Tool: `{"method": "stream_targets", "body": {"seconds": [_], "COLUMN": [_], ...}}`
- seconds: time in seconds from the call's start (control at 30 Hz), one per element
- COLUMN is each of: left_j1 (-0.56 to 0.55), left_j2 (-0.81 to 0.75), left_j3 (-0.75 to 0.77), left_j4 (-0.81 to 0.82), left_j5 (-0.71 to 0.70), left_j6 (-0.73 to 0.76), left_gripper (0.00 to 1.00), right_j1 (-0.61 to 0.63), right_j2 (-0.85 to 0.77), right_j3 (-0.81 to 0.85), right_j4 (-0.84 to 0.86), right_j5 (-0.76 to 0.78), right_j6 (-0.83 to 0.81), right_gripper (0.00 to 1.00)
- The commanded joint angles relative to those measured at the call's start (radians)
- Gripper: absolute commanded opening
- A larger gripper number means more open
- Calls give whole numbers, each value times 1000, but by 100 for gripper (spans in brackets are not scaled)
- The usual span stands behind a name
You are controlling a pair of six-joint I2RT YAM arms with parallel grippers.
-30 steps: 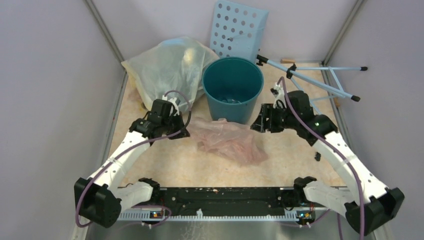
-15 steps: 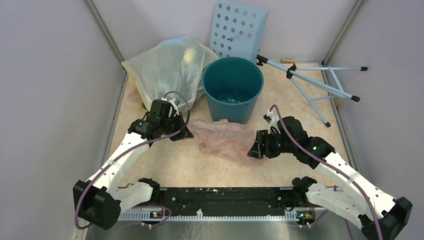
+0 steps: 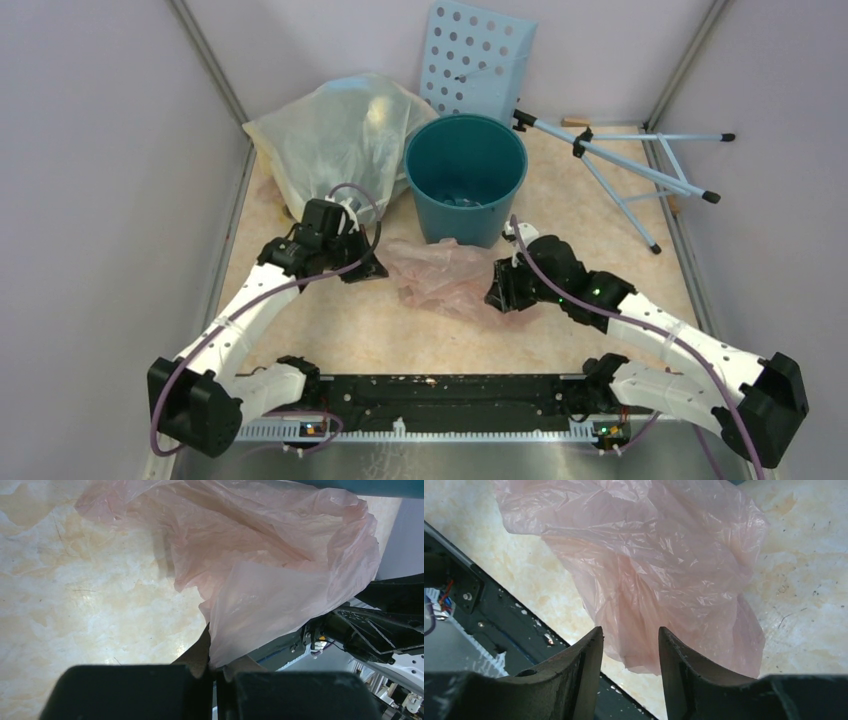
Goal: Put the trash bags into the trash bin
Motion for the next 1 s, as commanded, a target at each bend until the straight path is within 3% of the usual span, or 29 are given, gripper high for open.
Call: {"method": "stream_targets", "body": {"seconds": [0.0, 0.33, 0.57, 0.63, 0.7, 0.73, 0.8, 0.97], "left_j1": [4, 4, 4, 4, 4, 4, 6, 20], "left_j2": [12, 35, 59, 66, 72, 76, 83, 89], "left_j3": [42, 62, 80, 84, 87, 88, 97, 115], "left_j4": [3, 20, 25, 30, 30, 30, 13, -70], "left_j5": [-6, -27, -45, -50, -59, -66, -89, -131], "left_j6": [17, 24, 26, 25, 24, 25, 18, 55], "left_gripper": [0, 0, 0, 0, 0, 0, 0, 0], "right_j1": [11, 13, 12, 13, 12, 12, 12, 7], "right_j2": [5, 21, 25, 31, 42, 45, 35, -125], "right_j3": [-16, -49, -34, -31, -15, 0, 45, 102], "right_j4": [107, 92, 33, 33, 20, -1, -55, -125], "right_j5": [2, -50, -53, -47, -35, -25, 1, 239], "right_j6": [-54, -54, -52, -55, -57, -56, -67, -27], "right_gripper": [45, 39, 42, 30, 6, 0, 0, 0]}}
